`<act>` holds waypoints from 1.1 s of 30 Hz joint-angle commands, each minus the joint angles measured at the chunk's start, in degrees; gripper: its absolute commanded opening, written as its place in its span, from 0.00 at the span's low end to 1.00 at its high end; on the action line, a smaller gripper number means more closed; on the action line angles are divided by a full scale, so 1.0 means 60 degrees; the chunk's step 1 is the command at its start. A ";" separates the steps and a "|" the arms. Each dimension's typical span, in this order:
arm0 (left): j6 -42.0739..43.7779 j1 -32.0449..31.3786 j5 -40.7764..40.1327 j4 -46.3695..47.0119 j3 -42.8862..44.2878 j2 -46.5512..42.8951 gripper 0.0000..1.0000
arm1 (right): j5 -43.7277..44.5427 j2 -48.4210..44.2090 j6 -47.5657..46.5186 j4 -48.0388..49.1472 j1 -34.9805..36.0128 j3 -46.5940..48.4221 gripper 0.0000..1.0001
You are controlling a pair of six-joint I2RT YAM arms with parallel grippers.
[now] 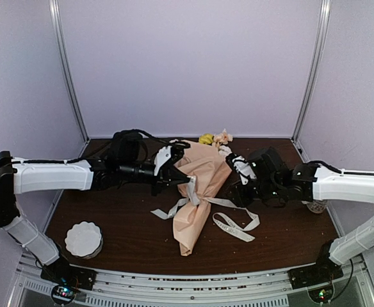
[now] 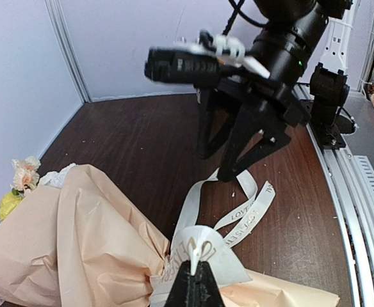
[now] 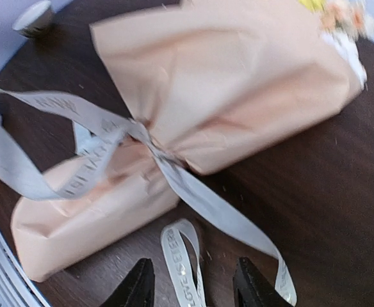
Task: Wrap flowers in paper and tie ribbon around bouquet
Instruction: Pick up the right side of the half-tied ribbon from the center of the board.
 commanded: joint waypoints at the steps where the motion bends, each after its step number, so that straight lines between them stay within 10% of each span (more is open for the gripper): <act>1: -0.0321 0.0016 -0.0255 0.0746 -0.0167 -0.0175 0.00 | 0.0628 0.0636 0.2308 -0.3477 0.0030 -0.0022 0.43; 23: 0.0001 0.0016 -0.0344 -0.0101 0.0172 -0.0076 0.00 | -0.0530 0.3040 0.2139 -0.3576 0.0614 -0.0081 0.43; 29: 0.0062 0.0016 -0.0381 -0.0152 0.0182 -0.0092 0.00 | -0.0841 0.3205 0.1988 -0.3812 0.0905 0.0114 0.02; 33: 0.0067 0.0016 -0.0383 -0.0151 0.0217 -0.0084 0.00 | -0.1639 0.2343 0.1692 -0.4006 0.0896 0.0330 0.00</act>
